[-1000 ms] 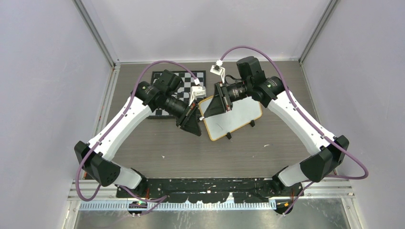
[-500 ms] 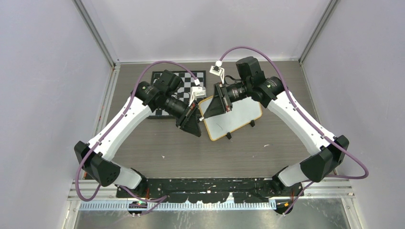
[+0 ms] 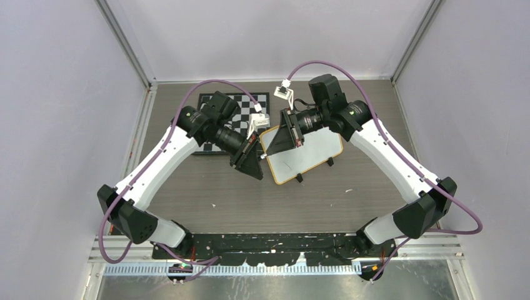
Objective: Write a sentence on the whiteboard
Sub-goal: Open the whiteboard marker at the center of the board, then place the pen cap at the center of the board, then write a sentence on the whiteboard.
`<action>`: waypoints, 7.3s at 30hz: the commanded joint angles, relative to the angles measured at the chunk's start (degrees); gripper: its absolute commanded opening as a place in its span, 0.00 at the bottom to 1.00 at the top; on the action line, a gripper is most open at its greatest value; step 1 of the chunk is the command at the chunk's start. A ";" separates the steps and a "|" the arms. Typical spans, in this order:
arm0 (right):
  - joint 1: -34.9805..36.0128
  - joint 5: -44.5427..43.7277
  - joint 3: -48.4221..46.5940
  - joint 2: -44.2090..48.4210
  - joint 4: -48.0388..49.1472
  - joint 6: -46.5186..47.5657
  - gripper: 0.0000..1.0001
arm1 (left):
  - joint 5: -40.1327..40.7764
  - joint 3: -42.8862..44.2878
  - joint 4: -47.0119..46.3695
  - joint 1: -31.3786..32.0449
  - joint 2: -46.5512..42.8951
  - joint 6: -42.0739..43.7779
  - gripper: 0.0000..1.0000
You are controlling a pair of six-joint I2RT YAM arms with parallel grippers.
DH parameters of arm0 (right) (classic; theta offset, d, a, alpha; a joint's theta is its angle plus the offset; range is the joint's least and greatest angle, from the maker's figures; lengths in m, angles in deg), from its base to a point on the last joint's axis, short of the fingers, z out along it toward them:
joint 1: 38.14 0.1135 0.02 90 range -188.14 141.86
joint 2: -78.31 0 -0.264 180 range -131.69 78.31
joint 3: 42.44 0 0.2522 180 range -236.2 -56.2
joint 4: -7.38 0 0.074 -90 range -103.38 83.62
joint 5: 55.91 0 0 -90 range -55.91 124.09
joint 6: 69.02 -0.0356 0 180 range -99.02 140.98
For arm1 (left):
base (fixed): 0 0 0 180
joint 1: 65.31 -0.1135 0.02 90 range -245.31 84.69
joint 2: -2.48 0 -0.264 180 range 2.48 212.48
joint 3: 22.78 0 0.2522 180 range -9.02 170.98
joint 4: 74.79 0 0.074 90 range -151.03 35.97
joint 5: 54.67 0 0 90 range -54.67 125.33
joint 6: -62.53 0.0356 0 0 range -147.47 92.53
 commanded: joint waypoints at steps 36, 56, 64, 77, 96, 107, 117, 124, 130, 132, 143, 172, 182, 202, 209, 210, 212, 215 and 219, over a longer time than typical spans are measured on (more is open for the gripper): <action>-8.63 1.49 0.93 4.86 1.42 -2.32 0.00 | -4.49 -8.12 -7.64 -10.82 -6.43 1.29 0.00; -19.10 -45.82 -6.99 6.41 -28.10 17.69 0.00 | 32.38 -23.10 -8.61 -26.74 -4.80 16.79 0.00; -21.59 -56.02 -3.09 10.72 -27.97 18.70 0.00 | 42.68 -27.23 -13.54 -34.02 4.43 18.19 0.00; -22.06 -60.34 -1.67 14.53 -19.67 13.62 0.00 | 51.93 -33.96 -28.73 -39.03 11.99 18.68 0.03; -22.00 -38.90 3.00 16.78 -16.06 16.26 0.00 | 45.97 -35.01 -21.67 -38.54 7.88 20.20 0.59; -22.08 -29.47 2.20 13.28 -14.33 18.71 0.00 | 36.79 -23.77 -12.53 -30.87 -2.76 13.46 1.00; -21.97 -20.31 5.38 14.02 -14.59 21.36 0.00 | 16.58 -15.82 -23.37 -28.84 -8.33 -9.07 1.00; -21.50 -14.72 7.84 13.34 -13.72 21.27 0.00 | 21.05 -13.04 -27.52 -19.78 -7.52 -13.39 1.00; -20.24 -12.81 9.74 12.96 -13.56 21.67 0.00 | 18.35 -10.83 -27.59 -15.00 -2.83 -14.40 1.00; -20.03 -12.37 10.55 12.97 -13.61 21.85 0.00 | 16.31 -10.37 -27.62 -14.05 -1.57 -14.50 1.00; -18.54 -7.76 12.13 12.49 -16.01 25.04 0.00 | 13.78 -8.31 -26.89 -8.96 3.11 -13.71 0.97; -17.30 -8.38 10.87 13.02 -19.95 29.30 0.00 | 21.05 3.19 -27.38 -5.28 10.57 -12.46 0.74; -14.88 -20.18 9.96 9.41 -5.83 20.00 0.00 | 19.23 4.50 -26.32 -8.39 16.05 -13.43 0.59; -14.28 -20.29 11.39 9.33 -8.01 22.48 0.00 | 3.81 13.13 -25.45 -7.15 29.68 -12.21 0.17; -14.28 -19.66 13.84 11.66 -9.92 21.83 0.00 | 2.65 11.94 -19.68 -5.34 29.59 -7.46 0.00; -14.23 -19.07 14.33 12.17 -10.18 21.66 0.00 | 2.67 11.80 -18.86 -5.06 29.58 -6.89 0.00; -14.24 -18.87 15.38 13.19 -10.76 21.75 0.00 | 2.25 11.28 -17.52 -4.51 29.53 -5.93 0.00; -14.26 -18.81 16.75 14.56 -11.85 22.36 0.00 | 2.02 10.95 -15.06 -3.32 29.78 -4.35 0.00; -14.23 -20.49 18.01 15.85 -12.39 22.68 0.00 | 1.64 10.35 -14.02 -1.76 30.20 -4.16 0.00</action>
